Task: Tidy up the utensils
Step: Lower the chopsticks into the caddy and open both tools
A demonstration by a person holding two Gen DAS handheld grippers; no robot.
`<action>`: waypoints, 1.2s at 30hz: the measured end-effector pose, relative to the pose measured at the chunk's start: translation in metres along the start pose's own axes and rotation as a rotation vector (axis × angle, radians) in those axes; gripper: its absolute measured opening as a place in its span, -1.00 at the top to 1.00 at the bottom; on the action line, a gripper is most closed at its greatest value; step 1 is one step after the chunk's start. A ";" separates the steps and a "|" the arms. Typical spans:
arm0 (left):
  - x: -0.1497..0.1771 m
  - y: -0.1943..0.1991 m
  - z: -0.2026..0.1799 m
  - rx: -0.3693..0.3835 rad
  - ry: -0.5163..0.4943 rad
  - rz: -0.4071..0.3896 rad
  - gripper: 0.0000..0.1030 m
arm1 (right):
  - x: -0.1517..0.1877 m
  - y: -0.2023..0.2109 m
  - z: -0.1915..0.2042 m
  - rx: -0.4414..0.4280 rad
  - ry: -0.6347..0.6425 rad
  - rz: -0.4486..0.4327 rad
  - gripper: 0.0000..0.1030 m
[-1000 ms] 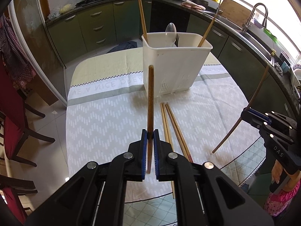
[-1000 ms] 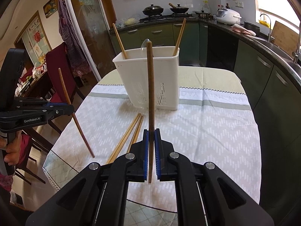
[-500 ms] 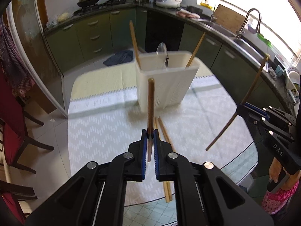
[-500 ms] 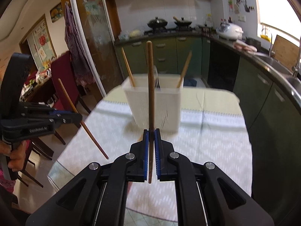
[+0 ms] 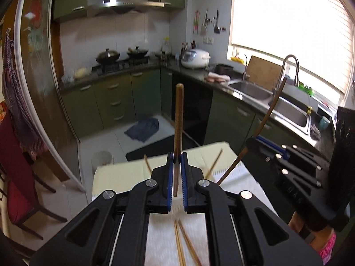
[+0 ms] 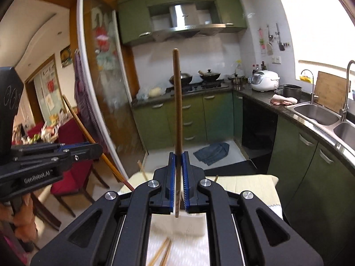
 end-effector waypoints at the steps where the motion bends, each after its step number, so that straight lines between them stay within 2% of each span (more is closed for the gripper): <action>1: -0.003 -0.008 0.000 -0.005 0.004 -0.004 0.87 | -0.003 -0.009 -0.003 0.011 -0.004 -0.001 0.86; 4: -0.001 -0.037 0.000 -0.014 0.012 0.030 0.87 | -0.005 -0.036 -0.013 0.051 -0.009 0.020 0.86; 9: 0.022 -0.095 0.011 -0.033 0.039 0.159 0.87 | 0.017 -0.094 -0.022 0.074 -0.016 0.121 0.86; 13: 0.039 -0.117 0.020 -0.038 0.039 0.223 0.87 | 0.039 -0.122 -0.027 0.075 -0.011 0.179 0.86; 18: 0.053 -0.125 0.029 -0.036 0.042 0.251 0.87 | 0.054 -0.132 -0.028 0.081 -0.005 0.202 0.84; 23: 0.054 -0.120 0.031 -0.025 0.044 0.248 0.87 | 0.056 -0.116 -0.022 0.080 0.003 0.178 0.79; 27: 0.063 -0.103 0.027 -0.009 0.034 0.246 0.85 | 0.055 -0.081 -0.011 0.077 0.018 0.132 0.78; 28: 0.069 -0.099 0.025 -0.003 0.033 0.258 0.83 | 0.059 -0.070 -0.008 0.072 0.023 0.127 0.71; 31: 0.100 -0.097 0.020 0.024 0.031 0.337 0.78 | 0.082 -0.040 -0.003 0.059 0.045 0.135 0.53; 36: 0.181 -0.117 0.014 0.061 0.025 0.506 0.78 | 0.136 -0.007 -0.019 0.096 0.039 0.178 0.52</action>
Point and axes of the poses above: each gripper's, at about its wrist camera, not at the fingertips, and y roughly against the way its jaws point, z to its left, x to its underside, the point moved 8 cm from there along -y, roughly the way its jaws point, and after that the axes turned 7 degrees about z, right-handed, at the moved point
